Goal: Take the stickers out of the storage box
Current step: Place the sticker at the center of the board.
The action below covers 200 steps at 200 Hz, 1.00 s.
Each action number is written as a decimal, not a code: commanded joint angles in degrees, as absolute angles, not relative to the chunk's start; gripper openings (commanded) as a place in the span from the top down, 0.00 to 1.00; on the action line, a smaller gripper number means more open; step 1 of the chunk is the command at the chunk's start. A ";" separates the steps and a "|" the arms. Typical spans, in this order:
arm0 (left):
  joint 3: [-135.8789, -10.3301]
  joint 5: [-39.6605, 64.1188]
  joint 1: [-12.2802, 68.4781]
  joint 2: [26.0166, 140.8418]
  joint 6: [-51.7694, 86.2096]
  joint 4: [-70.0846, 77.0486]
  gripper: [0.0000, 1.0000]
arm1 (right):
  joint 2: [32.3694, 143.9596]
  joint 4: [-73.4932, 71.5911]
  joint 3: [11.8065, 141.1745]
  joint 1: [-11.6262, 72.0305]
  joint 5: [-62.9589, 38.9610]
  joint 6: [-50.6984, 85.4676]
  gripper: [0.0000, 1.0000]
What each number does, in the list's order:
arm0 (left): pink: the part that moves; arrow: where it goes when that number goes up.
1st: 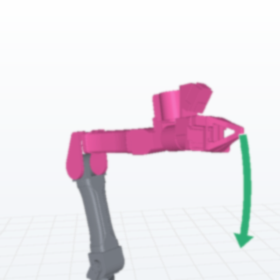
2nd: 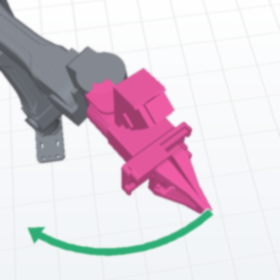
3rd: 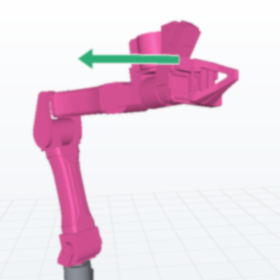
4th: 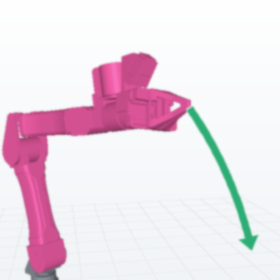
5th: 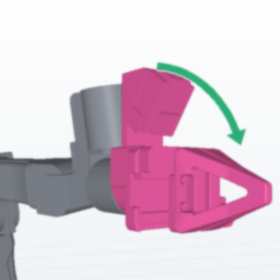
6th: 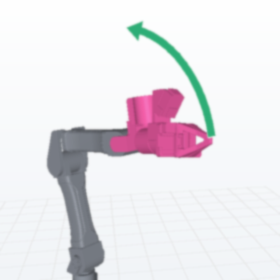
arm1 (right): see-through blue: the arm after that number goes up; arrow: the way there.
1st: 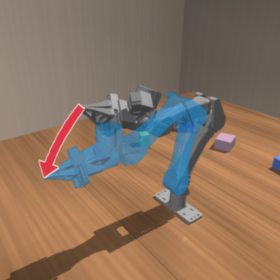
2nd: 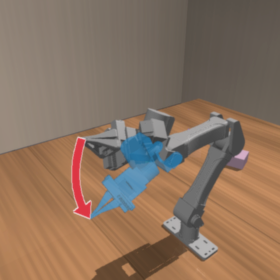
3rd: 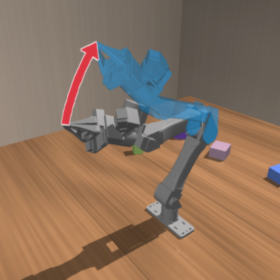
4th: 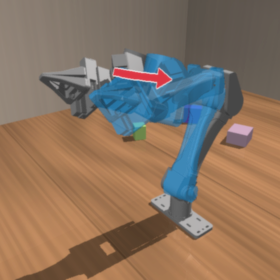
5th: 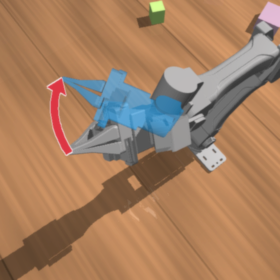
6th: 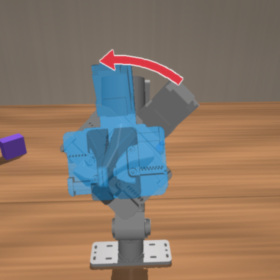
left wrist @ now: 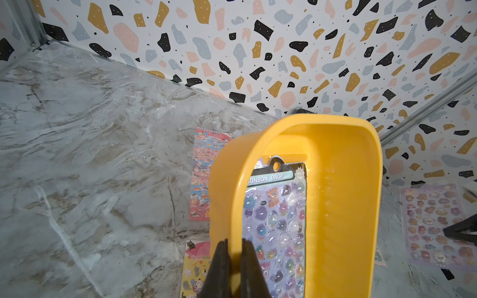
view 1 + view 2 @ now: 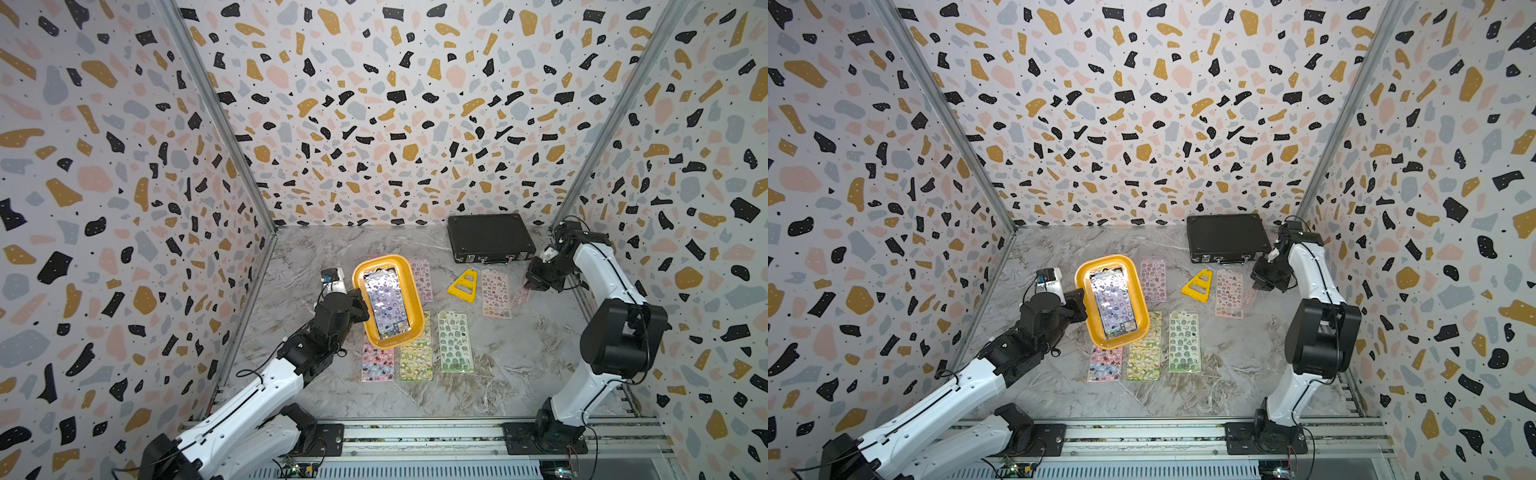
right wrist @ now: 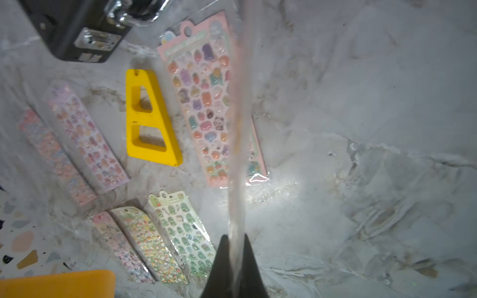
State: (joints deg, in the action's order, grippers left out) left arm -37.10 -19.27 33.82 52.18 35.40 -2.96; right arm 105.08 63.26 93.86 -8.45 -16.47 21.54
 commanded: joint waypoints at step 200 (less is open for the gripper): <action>-36.47 -16.65 33.75 52.21 36.13 1.23 1.00 | 125.29 77.71 105.09 -16.15 -3.26 15.40 0.84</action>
State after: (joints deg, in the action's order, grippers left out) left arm -36.69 -16.95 33.82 52.51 35.59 -2.50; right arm 124.49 76.66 103.77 -16.16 -5.74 15.55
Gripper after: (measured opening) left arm 0.083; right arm 0.153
